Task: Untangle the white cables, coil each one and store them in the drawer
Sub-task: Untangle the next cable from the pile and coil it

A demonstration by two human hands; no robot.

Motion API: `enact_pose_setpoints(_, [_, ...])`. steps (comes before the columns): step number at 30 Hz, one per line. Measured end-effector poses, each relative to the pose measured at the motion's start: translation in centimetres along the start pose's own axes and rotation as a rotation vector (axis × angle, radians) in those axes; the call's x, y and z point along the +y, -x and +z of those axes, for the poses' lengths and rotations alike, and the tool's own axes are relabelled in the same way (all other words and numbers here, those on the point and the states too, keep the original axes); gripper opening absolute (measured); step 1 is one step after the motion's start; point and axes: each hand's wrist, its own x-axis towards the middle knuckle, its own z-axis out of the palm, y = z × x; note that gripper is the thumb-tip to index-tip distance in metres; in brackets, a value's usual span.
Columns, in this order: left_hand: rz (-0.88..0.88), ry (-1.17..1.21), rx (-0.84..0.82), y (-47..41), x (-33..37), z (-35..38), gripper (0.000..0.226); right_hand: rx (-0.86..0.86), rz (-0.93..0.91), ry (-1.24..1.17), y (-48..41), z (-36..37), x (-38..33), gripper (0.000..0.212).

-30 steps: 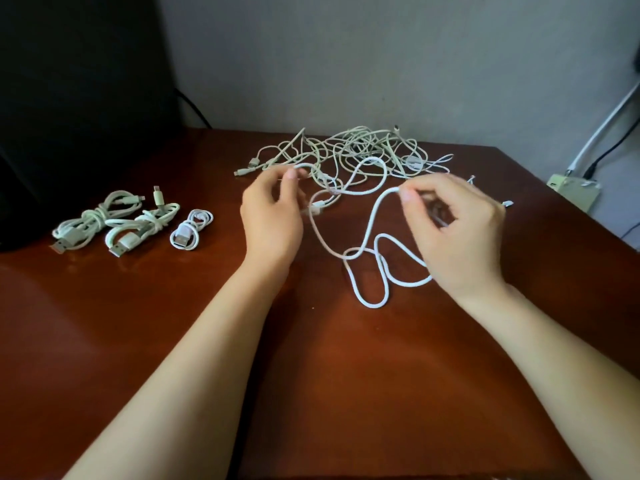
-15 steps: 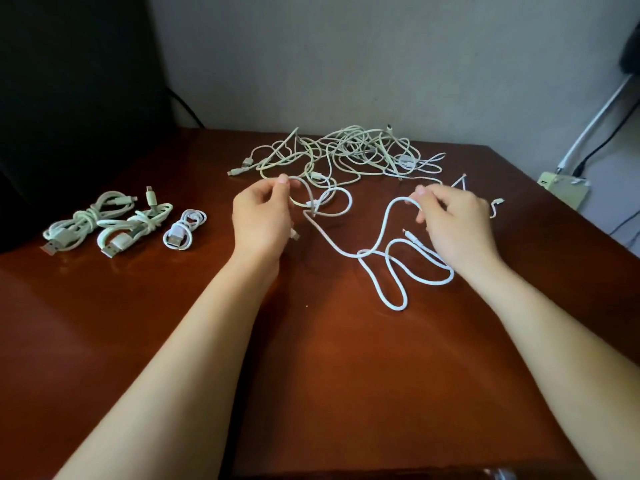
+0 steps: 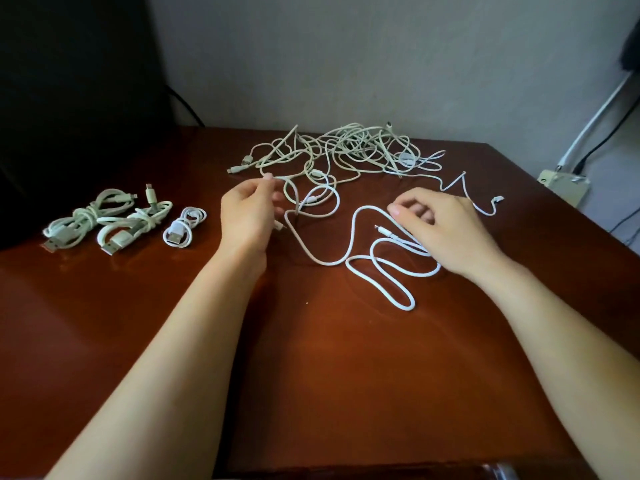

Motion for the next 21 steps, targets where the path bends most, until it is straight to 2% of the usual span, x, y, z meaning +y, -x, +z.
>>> enact_pose_setpoints(5, [-0.053, 0.157, -0.120, 0.7, 0.5, 0.1, 0.029, 0.066, -0.216, -0.111, 0.5, 0.8, -1.3, 0.030])
enact_pose_setpoints(11, [-0.075, 0.189, -0.199, 0.8, 0.7, 0.2, 0.028, -0.033, -0.465, 0.003, 1.6, 2.5, -3.3, 0.038])
enact_pose_setpoints(16, [-0.091, 0.256, -0.311, 1.1, 0.9, 0.5, 0.029, -0.144, -0.506, 0.078, 2.0, 3.4, -3.2, 0.044])
enact_pose_setpoints(21, [-0.091, 0.369, -0.417, 1.1, 1.1, 0.5, 0.028, -0.105, -0.483, 0.037, 1.4, 2.6, -3.2, 0.043])
